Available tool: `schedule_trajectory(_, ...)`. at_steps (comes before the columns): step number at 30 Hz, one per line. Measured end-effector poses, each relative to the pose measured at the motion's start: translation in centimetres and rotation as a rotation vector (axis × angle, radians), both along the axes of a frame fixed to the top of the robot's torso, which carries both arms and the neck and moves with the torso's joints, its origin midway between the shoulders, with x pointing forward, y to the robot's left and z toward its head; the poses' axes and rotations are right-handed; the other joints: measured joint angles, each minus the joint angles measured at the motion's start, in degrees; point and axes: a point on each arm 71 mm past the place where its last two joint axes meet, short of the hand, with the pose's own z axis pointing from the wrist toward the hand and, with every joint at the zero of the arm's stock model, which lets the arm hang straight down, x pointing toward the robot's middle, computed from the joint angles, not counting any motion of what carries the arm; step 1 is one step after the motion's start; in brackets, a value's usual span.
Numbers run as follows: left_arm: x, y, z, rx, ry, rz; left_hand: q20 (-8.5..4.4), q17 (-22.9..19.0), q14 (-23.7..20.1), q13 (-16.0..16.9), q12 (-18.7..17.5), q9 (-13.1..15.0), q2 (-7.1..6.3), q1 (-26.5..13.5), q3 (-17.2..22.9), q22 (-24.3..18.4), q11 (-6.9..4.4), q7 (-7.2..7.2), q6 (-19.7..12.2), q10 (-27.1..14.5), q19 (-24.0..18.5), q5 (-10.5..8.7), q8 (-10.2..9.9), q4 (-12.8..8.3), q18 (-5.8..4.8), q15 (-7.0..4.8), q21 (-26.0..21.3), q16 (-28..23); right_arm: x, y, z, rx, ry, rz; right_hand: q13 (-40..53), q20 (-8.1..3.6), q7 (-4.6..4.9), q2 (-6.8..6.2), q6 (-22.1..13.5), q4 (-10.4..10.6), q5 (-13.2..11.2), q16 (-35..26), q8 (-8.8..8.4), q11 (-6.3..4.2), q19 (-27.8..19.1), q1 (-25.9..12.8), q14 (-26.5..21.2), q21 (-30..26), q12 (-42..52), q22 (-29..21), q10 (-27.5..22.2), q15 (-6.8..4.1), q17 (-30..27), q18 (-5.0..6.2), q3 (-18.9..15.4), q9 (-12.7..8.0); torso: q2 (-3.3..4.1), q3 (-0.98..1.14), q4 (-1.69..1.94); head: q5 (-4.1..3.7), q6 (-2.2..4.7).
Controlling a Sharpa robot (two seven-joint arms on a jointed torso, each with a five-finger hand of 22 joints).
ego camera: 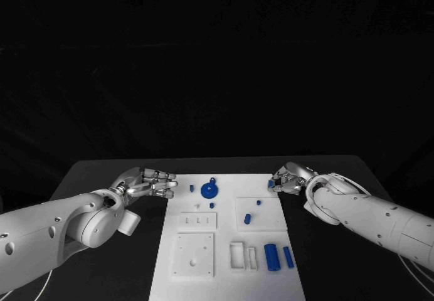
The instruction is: Assemble the parts on the task board
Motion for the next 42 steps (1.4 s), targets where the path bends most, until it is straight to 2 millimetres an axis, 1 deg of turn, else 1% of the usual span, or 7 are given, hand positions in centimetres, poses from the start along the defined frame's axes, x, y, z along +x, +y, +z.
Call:
schedule_trajectory(3,0.0,0.0,0.0,0.001,0.001,0.000,0.00,0.0,0.0,0.0,0.0,0.0,0.38,0.4,0.0,0.0,0.00,0.21,-0.2,0.0,0.0,0.00,0.0,0.0,0.00,0.00,0.3,0.0,0.0,0.0,0.0,0.000,-0.001,0.000,0.1,-0.16,-0.34,0.00,0.5,-0.7,-2.4,0.0,0.00,-0.20,-0.2,0.0,0.0,0.0,0.0,0.0,0.2,0.00,0.0,0.00,1.7,0.0,0.00,0.01,-0.02,0.00,-0.01)
schedule_trajectory(6,0.0,0.0,0.0,0.001,0.003,-0.001,0.00,0.0,0.0,0.0,0.0,0.0,0.38,0.4,0.0,0.0,0.00,0.21,-0.2,0.0,0.0,0.00,0.0,0.0,0.00,0.00,0.4,0.0,0.0,0.1,0.0,0.001,-0.002,0.002,0.2,-0.40,-0.17,0.00,0.8,-1.7,-3.2,0.0,0.00,-0.20,0.0,0.0,0.0,0.2,0.0,0.0,0.2,0.00,0.2,0.00,3.2,0.0,0.00,0.04,-0.03,0.00,-0.01)
schedule_trajectory(13,0.0,0.0,0.0,0.002,0.006,-0.002,0.00,0.0,-0.2,0.0,0.0,0.0,0.58,0.2,0.0,0.0,0.21,0.16,-0.6,-0.2,0.0,0.00,0.0,0.0,0.01,-0.22,0.4,0.0,-0.1,0.3,-0.1,0.004,-0.002,0.009,0.3,-0.40,-0.60,0.37,1.6,-2.9,-3.4,0.0,-0.04,-0.20,0.0,-0.4,-0.2,0.6,0.0,0.1,0.2,-0.21,0.4,0.00,4.6,0.0,0.00,0.07,-0.04,0.00,-0.07)
schedule_trajectory(29,0.0,-0.1,-0.1,0.004,0.012,-0.006,0.00,0.0,-0.2,0.0,0.0,0.0,0.97,0.2,-0.2,0.0,0.20,0.25,-0.7,-0.2,0.0,0.00,0.0,-0.2,0.00,-0.22,0.4,0.1,-0.2,1.0,0.1,0.014,-0.021,0.022,0.7,-0.61,-1.15,0.51,3.4,-2.3,-3.9,0.9,-0.19,-0.81,-0.2,-1.5,0.0,1.2,0.6,0.4,0.8,-0.42,1.3,0.00,4.0,0.1,-0.02,0.04,-0.04,0.02,-0.12)
schedule_trajectory(36,0.1,-0.2,-0.2,0.010,0.017,-0.013,-2.22,1.5,2.7,0.0,0.0,0.0,2.65,0.2,-1.3,1.9,-1.25,-1.22,2.5,1.5,2.2,0.29,0.0,-1.3,0.01,-2.50,4.3,6.2,-0.4,1.8,0.7,0.030,-0.039,0.036,0.9,-0.83,-1.35,0.51,3.6,-2.0,-3.1,1.2,-0.19,-1.00,0.0,-1.5,0.0,1.8,0.6,0.4,1.0,-0.41,1.6,-0.02,3.8,0.2,-0.03,0.05,-0.04,0.12,-0.09)
schedule_trajectory(38,0.2,-0.3,-0.2,0.011,0.019,-0.015,-2.81,2.4,3.2,0.0,0.0,0.0,3.07,0.2,-1.6,3.0,-1.62,-1.28,3.2,2.4,2.4,0.29,0.0,-1.5,-0.90,-3.01,5.9,8.7,-0.4,2.0,1.0,0.035,-0.046,0.039,0.9,-0.83,-1.38,0.51,3.6,-2.0,-3.1,1.2,-0.29,-1.02,0.0,-1.5,0.0,1.8,0.6,0.4,1.0,-0.41,1.7,-0.02,3.8,0.2,-0.07,0.04,-0.04,0.13,-0.07)
schedule_trajectory(42,0.3,-0.5,0.1,0.019,0.027,-0.020,-3.76,5.4,4.7,0.0,0.0,0.0,4.04,-0.7,-2.4,4.9,-2.50,-1.53,5.0,7.7,3.3,0.29,0.0,-0.7,-0.90,-4.01,8.9,12.8,-0.4,2.6,1.9,0.043,-0.062,0.049,0.9,-0.83,-1.39,0.51,3.6,-1.8,-3.1,1.2,-0.08,-1.01,0.0,-1.5,0.0,1.8,0.6,0.4,1.0,-0.41,1.8,-0.02,3.5,0.1,-0.11,0.04,-0.07,0.25,0.11)
